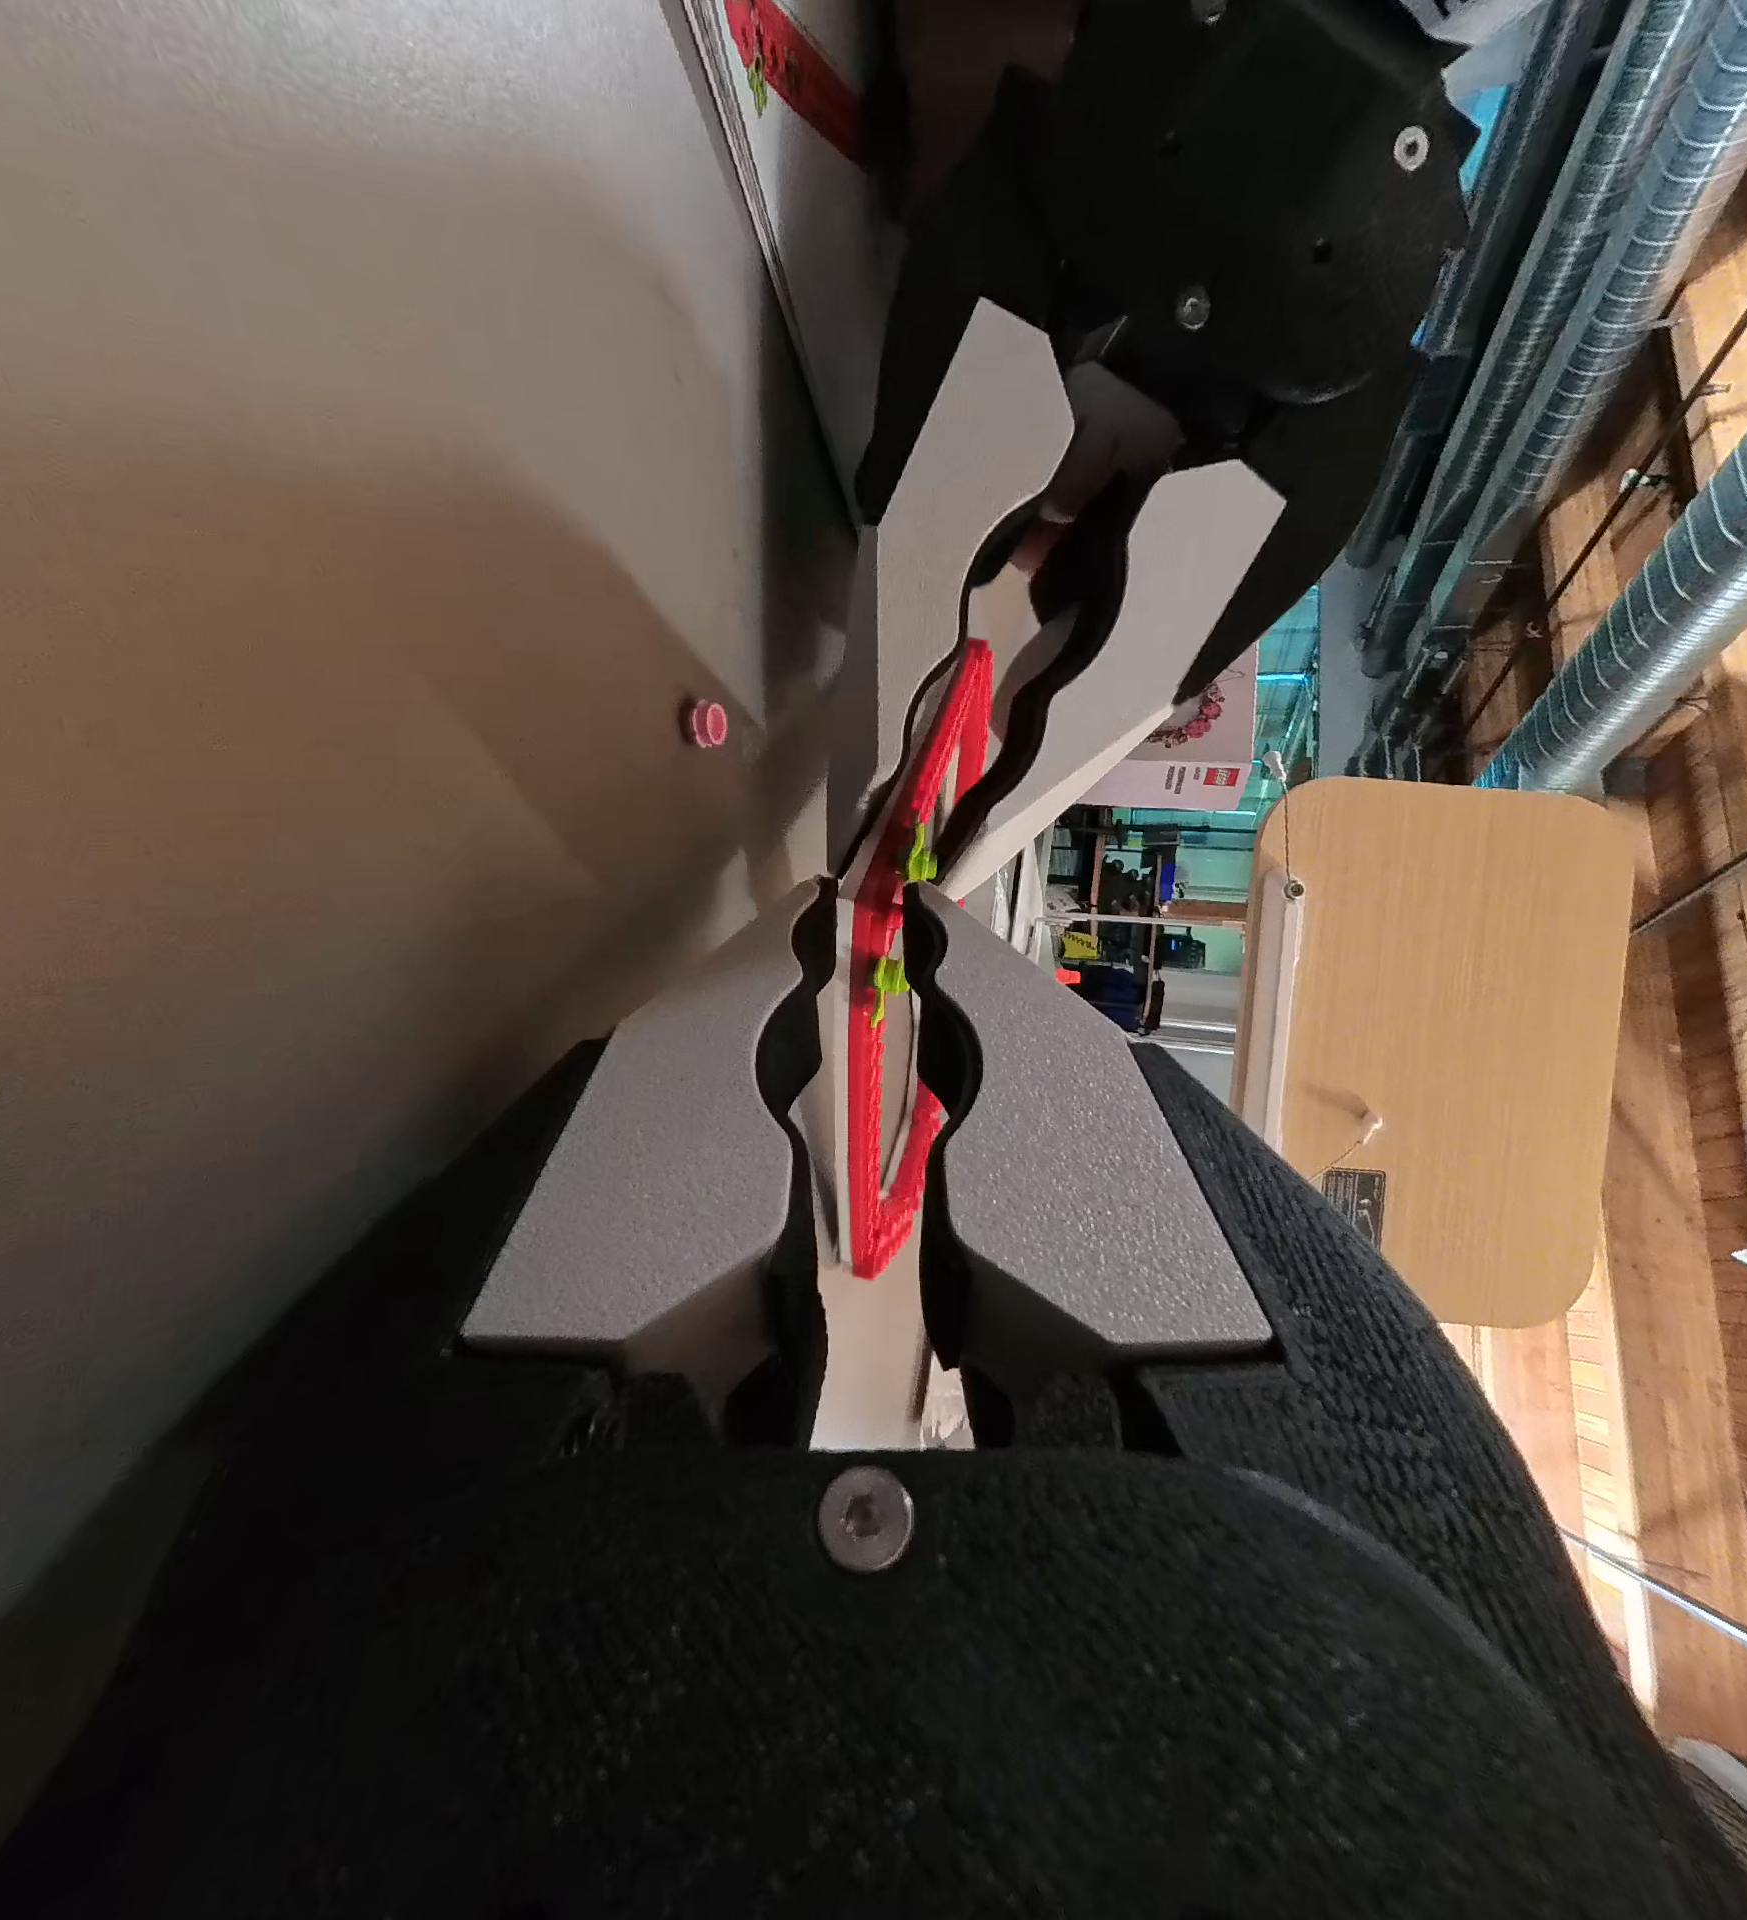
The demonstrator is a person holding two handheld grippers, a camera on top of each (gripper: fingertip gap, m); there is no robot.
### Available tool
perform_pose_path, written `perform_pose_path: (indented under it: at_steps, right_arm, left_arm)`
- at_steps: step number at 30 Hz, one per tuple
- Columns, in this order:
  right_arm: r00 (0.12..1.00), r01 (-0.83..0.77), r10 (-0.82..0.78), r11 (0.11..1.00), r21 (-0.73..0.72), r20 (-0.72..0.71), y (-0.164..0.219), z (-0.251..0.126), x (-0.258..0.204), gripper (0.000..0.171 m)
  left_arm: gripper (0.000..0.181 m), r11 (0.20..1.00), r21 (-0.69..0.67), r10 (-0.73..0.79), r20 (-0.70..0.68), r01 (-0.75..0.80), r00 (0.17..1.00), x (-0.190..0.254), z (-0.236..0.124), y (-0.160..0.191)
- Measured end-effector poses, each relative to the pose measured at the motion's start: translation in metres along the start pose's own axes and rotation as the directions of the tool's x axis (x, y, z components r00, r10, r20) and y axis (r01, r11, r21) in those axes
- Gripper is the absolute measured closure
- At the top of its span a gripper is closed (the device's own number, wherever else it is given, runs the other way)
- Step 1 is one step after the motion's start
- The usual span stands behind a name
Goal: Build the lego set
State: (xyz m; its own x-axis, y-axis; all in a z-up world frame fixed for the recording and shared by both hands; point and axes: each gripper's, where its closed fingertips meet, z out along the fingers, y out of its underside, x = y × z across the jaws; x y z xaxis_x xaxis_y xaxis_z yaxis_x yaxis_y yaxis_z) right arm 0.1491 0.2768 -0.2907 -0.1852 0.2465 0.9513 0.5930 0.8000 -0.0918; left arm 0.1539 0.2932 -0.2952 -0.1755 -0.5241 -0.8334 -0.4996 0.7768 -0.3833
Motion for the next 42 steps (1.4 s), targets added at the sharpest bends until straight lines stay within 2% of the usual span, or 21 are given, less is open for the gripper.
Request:
perform_pose_path:
  at_steps: [14, 26, 33, 36, 38, 42]
  right_arm:
    - [1.000, 0.014, -0.014, 1.000, 0.013, -0.003, -0.0039, -0.0006, 0.0000, 0.161]
    - [1.000, 0.017, -0.017, 1.000, 0.008, -0.006, -0.0025, -0.0001, 0.0006, 0.161]
    - [1.000, 0.009, -0.008, 1.000, 0.020, -0.020, -0.0048, -0.0005, 0.0038, 0.162]
    - [1.000, 0.002, -0.001, 1.000, 0.020, -0.026, -0.0044, -0.0010, 0.0054, 0.162]
    - [1.000, -0.001, 0.002, 1.000, 0.021, -0.027, -0.0042, -0.0011, 0.0057, 0.162]
    - [1.000, 0.004, -0.004, 1.000, 0.021, -0.027, -0.0044, -0.0009, 0.0052, 0.162]
  left_arm:
    - [0.168, 0.997, 0.030, 0.075, 0.038, -0.077, 0.996, 0.0012, -0.0020, -0.0026]
    - [0.169, 1.000, 0.004, 0.006, 0.012, -0.006, 1.000, -0.0011, -0.0011, -0.0008]
    - [0.167, 0.998, 0.069, 0.004, 0.045, -0.007, 0.999, -0.0028, -0.0035, -0.0049]
    - [0.154, 0.998, 0.064, -0.020, 0.037, 0.017, 0.999, -0.0021, -0.0019, -0.0044]
    - [0.152, 0.998, 0.063, -0.025, 0.029, 0.023, 0.999, -0.0011, -0.0012, -0.0038]
    - [0.159, 0.997, 0.070, -0.011, 0.034, 0.009, 0.999, -0.0020, -0.0021, -0.0048]
